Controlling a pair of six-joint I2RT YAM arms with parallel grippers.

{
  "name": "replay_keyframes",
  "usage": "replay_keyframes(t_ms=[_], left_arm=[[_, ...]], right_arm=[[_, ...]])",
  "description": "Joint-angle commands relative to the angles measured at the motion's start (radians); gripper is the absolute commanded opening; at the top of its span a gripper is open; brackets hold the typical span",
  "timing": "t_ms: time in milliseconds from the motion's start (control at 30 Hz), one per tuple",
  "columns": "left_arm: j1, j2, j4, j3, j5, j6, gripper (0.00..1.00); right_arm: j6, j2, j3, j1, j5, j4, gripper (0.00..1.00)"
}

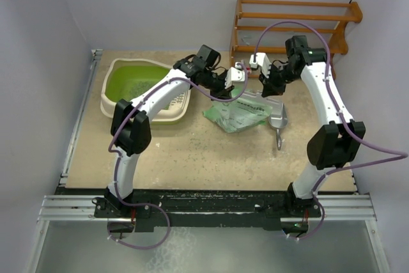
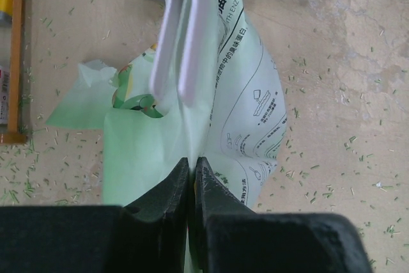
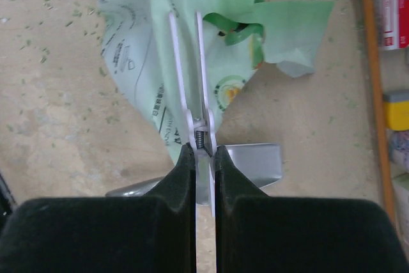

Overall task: Fill the litter box with clean litter
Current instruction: Clamp the cat litter bag at the center of the board.

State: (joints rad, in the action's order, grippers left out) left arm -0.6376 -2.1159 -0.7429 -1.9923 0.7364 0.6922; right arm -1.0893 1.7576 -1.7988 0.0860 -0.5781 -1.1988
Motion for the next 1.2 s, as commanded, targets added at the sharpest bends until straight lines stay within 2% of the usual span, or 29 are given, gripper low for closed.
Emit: replay_keyframes(t_ms=[0,100,267,733,867,1167], left_arm=[[-0.008,-0.008,0.011,-0.036,0.032,-0.011,0.03],[-0.007,-0.011,0.014,-0.036,0.032,-0.014,0.03],[-0.008,-0.016,0.014,-0.039,0.025,-0.014,0.03],[-0.008,-0.021,0.018,-0.048,0.024,-0.016,0.03],[-0.008,-0.020,0.022,-0.052,0.027,-0.020,0.03],[-0.008,-0.008,0.023,-0.045,0.022,-0.025,0.03]], right_arm=[[0.117,-0.075,0.042,0.006,0.076,0.252,0.00],[0.122,-0.076,0.040,0.006,0.086,0.263,0.00],[0.076,-0.062,0.015,0.006,0.049,0.154,0.00],[0.078,-0.189,0.090,-0.003,0.025,0.097,0.00],[0.027,-0.182,0.116,-0.003,0.065,0.060,0.00],[0.028,-0.149,0.141,-0.001,0.068,0.055,0.00]])
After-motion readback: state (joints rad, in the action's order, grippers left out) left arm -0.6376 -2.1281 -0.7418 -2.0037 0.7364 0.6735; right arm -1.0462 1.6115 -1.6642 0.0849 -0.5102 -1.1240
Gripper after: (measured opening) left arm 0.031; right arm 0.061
